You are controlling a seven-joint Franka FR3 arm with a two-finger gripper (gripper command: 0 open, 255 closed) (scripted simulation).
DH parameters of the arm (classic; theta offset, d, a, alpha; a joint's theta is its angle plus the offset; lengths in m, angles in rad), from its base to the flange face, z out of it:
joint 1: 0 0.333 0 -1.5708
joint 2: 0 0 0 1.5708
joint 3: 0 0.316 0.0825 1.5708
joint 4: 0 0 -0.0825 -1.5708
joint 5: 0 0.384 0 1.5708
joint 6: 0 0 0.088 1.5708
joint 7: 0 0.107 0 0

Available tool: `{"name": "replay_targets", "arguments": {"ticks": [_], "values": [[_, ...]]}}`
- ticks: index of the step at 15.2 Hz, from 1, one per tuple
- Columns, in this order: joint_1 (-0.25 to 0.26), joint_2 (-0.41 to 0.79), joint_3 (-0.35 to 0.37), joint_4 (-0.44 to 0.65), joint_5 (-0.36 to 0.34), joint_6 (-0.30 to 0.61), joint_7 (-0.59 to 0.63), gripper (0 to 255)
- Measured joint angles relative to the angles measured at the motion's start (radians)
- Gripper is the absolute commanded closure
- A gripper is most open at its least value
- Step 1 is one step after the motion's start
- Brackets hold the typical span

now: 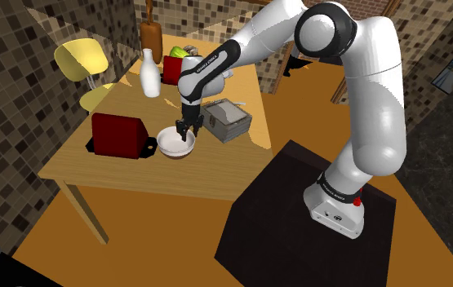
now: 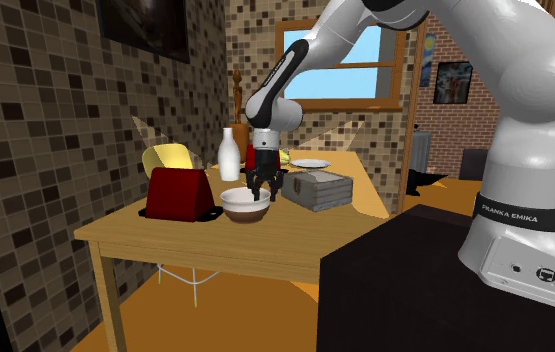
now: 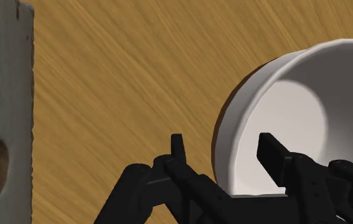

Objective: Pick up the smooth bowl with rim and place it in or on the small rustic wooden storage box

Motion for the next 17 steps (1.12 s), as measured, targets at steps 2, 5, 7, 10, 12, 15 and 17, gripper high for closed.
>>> {"name": "replay_targets", "arguments": {"ticks": [2, 5, 7, 10, 12, 15, 17], "values": [[0.0, 0.0, 0.0, 0.0, 0.0, 0.0, 0.0, 255], [0.0, -0.001, 0.0, 0.0, 0.0, -0.001, 0.0, 255], [0.0, -0.001, 0.0, 0.0, 0.0, -0.001, 0.0, 255], [0.0, -0.004, 0.0, -0.001, 0.0, -0.004, 0.0, 255], [0.002, -0.019, 0.0, -0.001, -0.001, -0.017, 0.006, 255], [0.001, -0.054, 0.0, -0.012, -0.002, -0.042, 0.01, 255], [-0.001, -0.077, 0.0, -0.017, -0.002, -0.059, 0.012, 255]]}}
